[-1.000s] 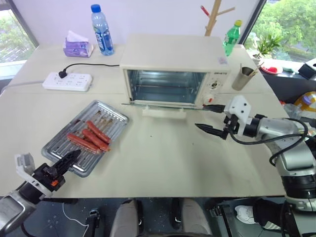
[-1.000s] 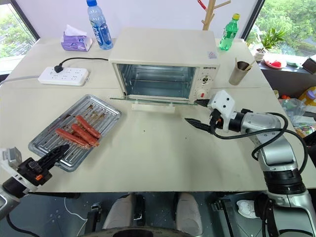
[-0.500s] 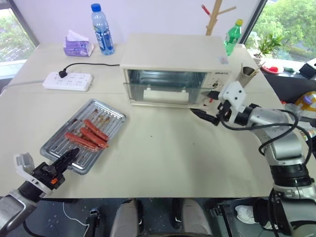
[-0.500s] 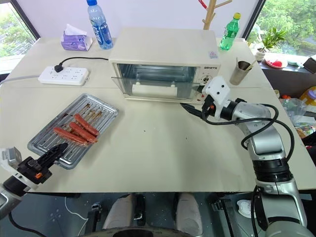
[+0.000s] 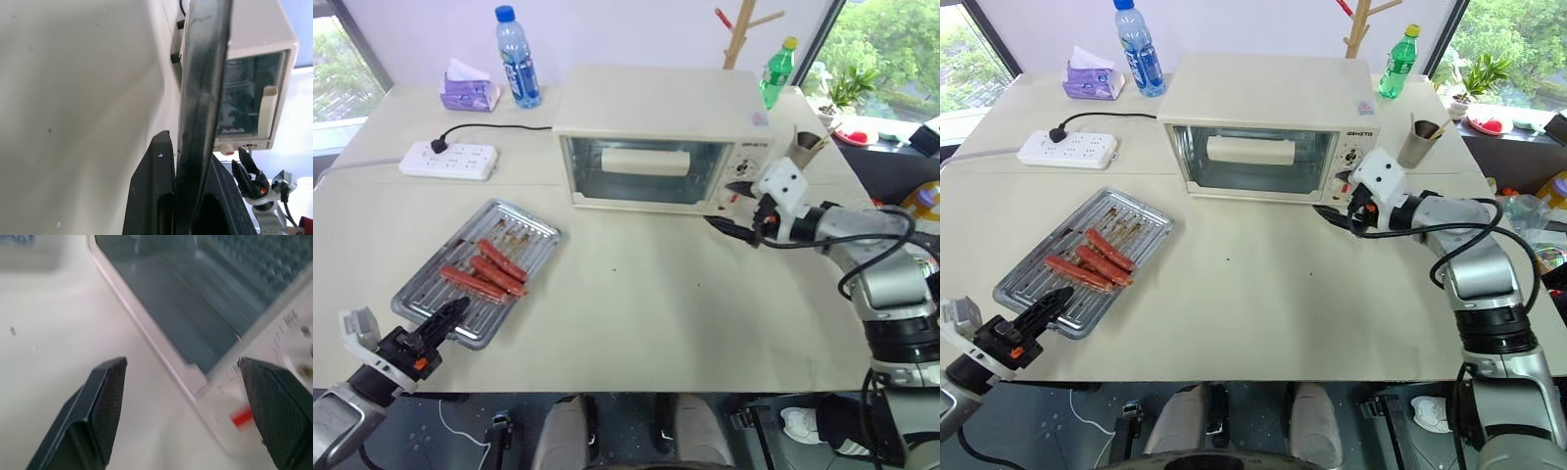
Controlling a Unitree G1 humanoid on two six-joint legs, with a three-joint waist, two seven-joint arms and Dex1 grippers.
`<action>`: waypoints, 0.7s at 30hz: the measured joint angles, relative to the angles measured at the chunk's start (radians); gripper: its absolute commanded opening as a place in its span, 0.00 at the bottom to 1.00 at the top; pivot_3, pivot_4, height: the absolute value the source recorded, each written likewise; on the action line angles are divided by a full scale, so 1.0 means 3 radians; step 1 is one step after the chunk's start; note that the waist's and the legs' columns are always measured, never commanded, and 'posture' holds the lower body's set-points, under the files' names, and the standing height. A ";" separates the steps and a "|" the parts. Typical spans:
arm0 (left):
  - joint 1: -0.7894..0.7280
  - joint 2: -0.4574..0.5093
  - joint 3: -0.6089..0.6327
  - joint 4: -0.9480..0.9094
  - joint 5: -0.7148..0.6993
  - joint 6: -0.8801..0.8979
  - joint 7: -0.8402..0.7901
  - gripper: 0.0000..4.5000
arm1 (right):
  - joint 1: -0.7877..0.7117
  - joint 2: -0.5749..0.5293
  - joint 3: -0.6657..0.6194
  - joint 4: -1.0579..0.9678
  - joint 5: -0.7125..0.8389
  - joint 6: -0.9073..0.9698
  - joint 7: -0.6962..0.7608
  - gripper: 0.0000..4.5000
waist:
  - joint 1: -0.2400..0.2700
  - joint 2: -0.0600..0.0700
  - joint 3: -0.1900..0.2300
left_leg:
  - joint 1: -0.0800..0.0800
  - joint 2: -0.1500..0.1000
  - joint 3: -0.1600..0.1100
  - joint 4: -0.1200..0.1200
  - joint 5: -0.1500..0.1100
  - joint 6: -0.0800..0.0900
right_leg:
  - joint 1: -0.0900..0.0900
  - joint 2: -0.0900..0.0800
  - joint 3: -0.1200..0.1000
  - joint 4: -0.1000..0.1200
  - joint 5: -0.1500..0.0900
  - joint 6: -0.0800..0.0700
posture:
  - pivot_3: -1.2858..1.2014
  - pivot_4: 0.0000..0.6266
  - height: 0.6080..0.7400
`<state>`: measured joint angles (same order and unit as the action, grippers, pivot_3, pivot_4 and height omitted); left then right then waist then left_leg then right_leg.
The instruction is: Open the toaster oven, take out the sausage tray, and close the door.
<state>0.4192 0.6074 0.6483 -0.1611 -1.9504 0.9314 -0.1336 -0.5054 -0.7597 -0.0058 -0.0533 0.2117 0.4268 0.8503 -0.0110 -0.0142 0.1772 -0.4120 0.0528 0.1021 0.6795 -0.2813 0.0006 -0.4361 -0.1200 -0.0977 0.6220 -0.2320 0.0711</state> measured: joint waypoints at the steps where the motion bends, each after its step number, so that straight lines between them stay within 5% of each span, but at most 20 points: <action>1: -0.0005 0.0000 0.0000 -0.0003 0.0000 -0.0006 0.0000 0.00 | 0.0014 -0.0043 -0.0001 0.0011 -0.0006 0.0000 0.0030 0.82 | 0.0000 0.0000 0.0000 | 0.0000 0.0000 0.0000 -0.0001 0.0000 0.0000 | 0.0000 0.0000 0.0000 -0.0002 0.0000 0.0000 | 0.52 0.24 0.87; 11: -0.0066 0.0077 -0.0034 -0.0009 0.0000 0.0051 -0.0046 0.00 | 0.0349 0.0020 0.0005 -0.0718 0.0755 0.0631 0.0489 0.82 | -0.0001 0.0005 0.0003 | -0.0002 0.0001 0.0000 -0.0007 0.0000 0.0008 | 0.0011 0.0002 0.0000 -0.0007 0.0000 0.0000 | 0.52 0.24 0.87; 21: -0.0364 0.0594 -0.0479 0.0160 0.0155 0.0575 -0.0361 0.00 | 0.0453 -0.0190 -0.0085 -0.0902 0.1046 0.0786 0.0649 0.82 | 0.0053 0.0006 0.0003 | -0.0027 -0.0005 0.0002 -0.0007 -0.0001 0.0012 | -0.0011 -0.0001 -0.0002 -0.0015 0.0001 -0.0001 | 0.52 0.24 0.87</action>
<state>0.3101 0.7855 0.5045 -0.1131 -1.9039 1.1039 -0.2418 -0.3694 -0.8167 -0.0313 -0.3240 0.5255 0.6626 1.0450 0.0049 -0.0124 0.1782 -0.4200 0.0515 0.1026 0.6775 -0.2817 0.0041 -0.4393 -0.1203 -0.0983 0.6175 -0.2316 0.0709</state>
